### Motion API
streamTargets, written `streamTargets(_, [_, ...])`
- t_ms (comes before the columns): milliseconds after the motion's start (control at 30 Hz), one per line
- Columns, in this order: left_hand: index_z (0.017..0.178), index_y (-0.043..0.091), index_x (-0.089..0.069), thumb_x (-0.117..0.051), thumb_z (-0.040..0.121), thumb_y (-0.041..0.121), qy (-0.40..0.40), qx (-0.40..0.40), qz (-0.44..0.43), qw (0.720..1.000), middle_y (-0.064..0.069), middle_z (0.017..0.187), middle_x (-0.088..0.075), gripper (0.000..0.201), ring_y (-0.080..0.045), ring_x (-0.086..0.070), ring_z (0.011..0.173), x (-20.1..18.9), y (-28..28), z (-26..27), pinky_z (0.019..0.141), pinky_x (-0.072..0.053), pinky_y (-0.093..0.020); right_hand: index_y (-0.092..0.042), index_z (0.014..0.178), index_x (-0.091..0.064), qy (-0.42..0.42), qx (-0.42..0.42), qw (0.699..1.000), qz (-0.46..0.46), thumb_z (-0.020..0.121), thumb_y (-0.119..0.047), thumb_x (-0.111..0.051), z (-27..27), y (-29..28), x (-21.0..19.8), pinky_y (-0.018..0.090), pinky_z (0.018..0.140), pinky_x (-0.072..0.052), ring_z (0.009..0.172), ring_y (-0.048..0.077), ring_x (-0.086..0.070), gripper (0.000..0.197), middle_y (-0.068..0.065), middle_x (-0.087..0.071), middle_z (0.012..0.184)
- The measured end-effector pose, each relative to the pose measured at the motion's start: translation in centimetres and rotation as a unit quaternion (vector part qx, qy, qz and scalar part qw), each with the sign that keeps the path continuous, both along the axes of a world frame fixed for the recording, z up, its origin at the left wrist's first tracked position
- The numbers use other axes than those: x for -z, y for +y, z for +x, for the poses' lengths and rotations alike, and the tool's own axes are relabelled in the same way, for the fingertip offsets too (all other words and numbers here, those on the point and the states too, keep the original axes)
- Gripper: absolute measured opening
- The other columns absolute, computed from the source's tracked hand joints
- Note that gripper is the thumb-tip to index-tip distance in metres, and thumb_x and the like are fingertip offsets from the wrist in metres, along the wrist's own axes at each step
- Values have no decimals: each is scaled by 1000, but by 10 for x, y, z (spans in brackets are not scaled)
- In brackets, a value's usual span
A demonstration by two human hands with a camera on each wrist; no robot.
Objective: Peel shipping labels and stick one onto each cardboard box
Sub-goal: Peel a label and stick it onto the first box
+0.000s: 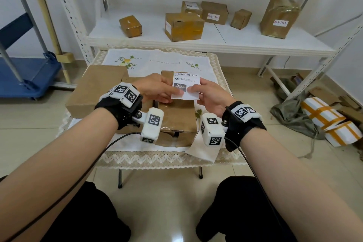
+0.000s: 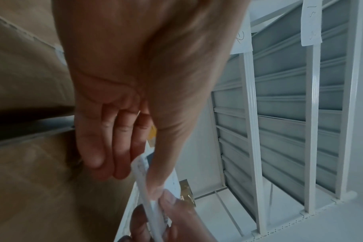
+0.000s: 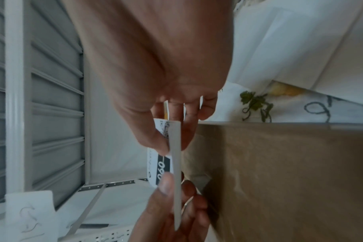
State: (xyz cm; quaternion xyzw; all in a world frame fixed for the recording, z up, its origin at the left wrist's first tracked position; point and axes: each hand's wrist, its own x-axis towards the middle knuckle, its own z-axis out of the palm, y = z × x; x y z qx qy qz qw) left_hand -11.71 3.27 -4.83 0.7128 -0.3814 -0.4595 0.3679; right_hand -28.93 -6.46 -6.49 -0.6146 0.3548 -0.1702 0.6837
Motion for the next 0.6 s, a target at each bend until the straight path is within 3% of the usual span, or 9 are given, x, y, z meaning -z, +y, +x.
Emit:
streamTargets(133, [101, 8, -68, -82, 75, 7, -1, 9, 10, 1000, -7, 109, -73, 30, -14, -70, 84, 0, 4, 0, 66, -58, -18, -20, 128, -64, 2, -14, 1000, -21, 86, -1, -68, 0, 3, -3, 27, 73, -36, 77, 7, -60, 47, 0, -72, 121])
streamTargets(333, [114, 0, -67, -83, 71, 2, -22, -4, 11, 1000, -7, 108, -74, 46, -18, -71, 95, 0, 8, 2, 78, -59, -24, -15, 133, -58, -7, -44, 999, -16, 83, 13, -63, 0, 6, -3, 28, 78, -46, 98, 18, -64, 57, 8, -69, 125])
streamTargets(433, [113, 0, -66, -84, 71, 5, -30, -3, 14, 999, -8, 108, -74, 46, -19, -71, 96, 0, 8, 4, 79, -59, -25, -11, 133, -58, -11, -49, 999, -18, 87, 8, -63, -1, 4, -3, 29, 76, -47, 87, 15, -66, 50, 10, -69, 124])
streamTargets(500, [105, 0, -66, -85, 73, 12, -29, -7, 13, 999, -9, 101, -74, 39, -19, -71, 87, -1, 7, 4, 74, -60, -24, -7, 132, -59, -4, -37, 999, -23, 91, 0, -63, -1, 4, -3, 26, 71, -49, 71, 9, -66, 41, 11, -69, 122])
streamTargets(600, [84, 8, -67, -81, 78, 28, -34, -28, 13, 999, -7, 76, -71, 25, -15, -64, 62, -3, 7, 1, 66, -59, -23, -1, 127, -60, 13, -16, 999, -29, 93, -5, -62, 1, 2, -2, 25, 69, -50, 62, 9, -63, 34, 11, -70, 111])
